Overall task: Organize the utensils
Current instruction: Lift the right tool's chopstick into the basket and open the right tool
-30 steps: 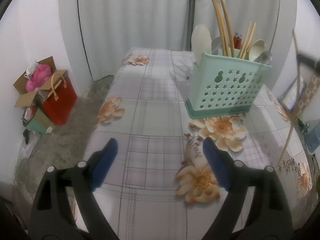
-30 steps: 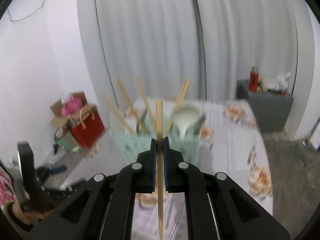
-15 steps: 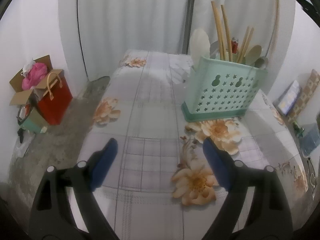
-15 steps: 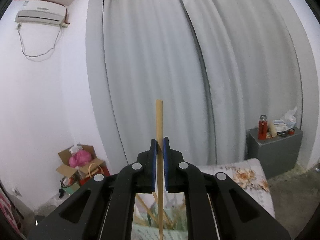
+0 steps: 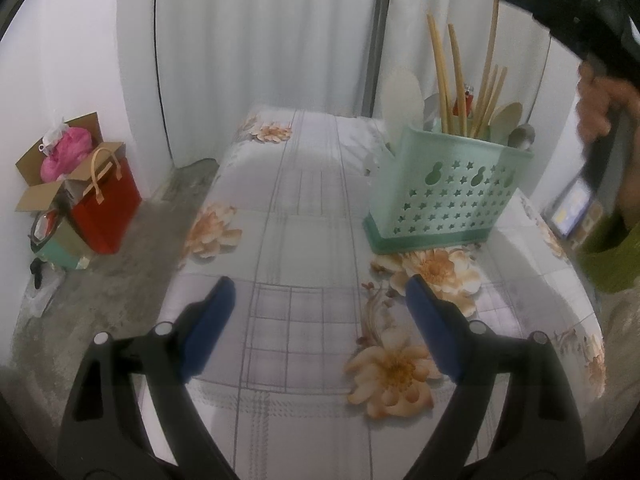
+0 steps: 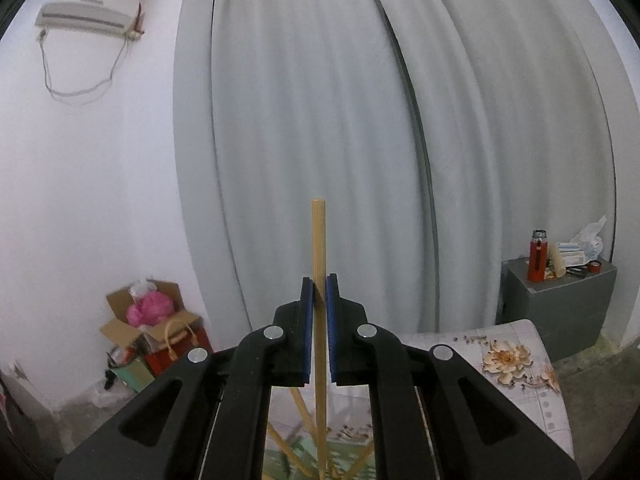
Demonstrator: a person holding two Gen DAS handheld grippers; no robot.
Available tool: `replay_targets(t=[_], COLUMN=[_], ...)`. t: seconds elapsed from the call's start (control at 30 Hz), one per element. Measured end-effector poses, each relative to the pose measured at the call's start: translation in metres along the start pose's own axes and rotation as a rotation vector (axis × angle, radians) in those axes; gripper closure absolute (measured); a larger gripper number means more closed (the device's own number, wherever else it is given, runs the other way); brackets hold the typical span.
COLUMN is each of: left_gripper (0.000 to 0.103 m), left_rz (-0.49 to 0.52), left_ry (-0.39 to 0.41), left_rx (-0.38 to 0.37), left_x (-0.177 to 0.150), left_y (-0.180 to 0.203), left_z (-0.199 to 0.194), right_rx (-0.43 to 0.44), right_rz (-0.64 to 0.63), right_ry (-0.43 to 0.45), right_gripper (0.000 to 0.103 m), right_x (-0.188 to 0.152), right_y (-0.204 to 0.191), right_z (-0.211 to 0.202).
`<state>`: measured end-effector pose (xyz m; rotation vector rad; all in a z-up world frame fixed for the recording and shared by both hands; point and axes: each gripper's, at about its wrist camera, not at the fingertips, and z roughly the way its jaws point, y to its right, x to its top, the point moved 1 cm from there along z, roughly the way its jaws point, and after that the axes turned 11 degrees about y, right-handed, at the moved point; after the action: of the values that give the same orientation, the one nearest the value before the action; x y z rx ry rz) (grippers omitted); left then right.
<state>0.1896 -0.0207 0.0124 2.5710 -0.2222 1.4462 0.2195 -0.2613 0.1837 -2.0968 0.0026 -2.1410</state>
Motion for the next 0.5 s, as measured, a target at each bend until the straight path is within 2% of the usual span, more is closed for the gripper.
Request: replay_targets(t=[0.1,0.2,0.4,0.43,0.5], left_gripper=[0.02,0.02,0.02,0.02,0.019], left_rz=[0.003,0.006,0.005,0.007,0.01], left_ry=[0.003,0.006,0.012,0.013,0.015], left_rx=[0.0,-0.003,-0.03,-0.04,-0.058], left_x=[0.0,0.0,0.002,0.002,0.004], left_y=[0.0,0.0,0.003,0.005,0.01], left_z=[0.0,0.0,0.003,0.005,0.007], right_rx=[-0.005,0.0,0.061,0.071,0.078], right_rz=[0.004,0.015,0.0,-0.002,0.005], right_ry=[-0.026,-0.09,-0.203,-0.226,-0.252], right_gripper=[0.096,0.096,0.094,0.092,0.058], right_x=[-0.022,-0.045,-0.073,-0.076,-0.078], right_y=[0.006,0.013,0.018,0.019,0.022], right_z=[0.003,0.002,-0.015,-0.02,-0.031])
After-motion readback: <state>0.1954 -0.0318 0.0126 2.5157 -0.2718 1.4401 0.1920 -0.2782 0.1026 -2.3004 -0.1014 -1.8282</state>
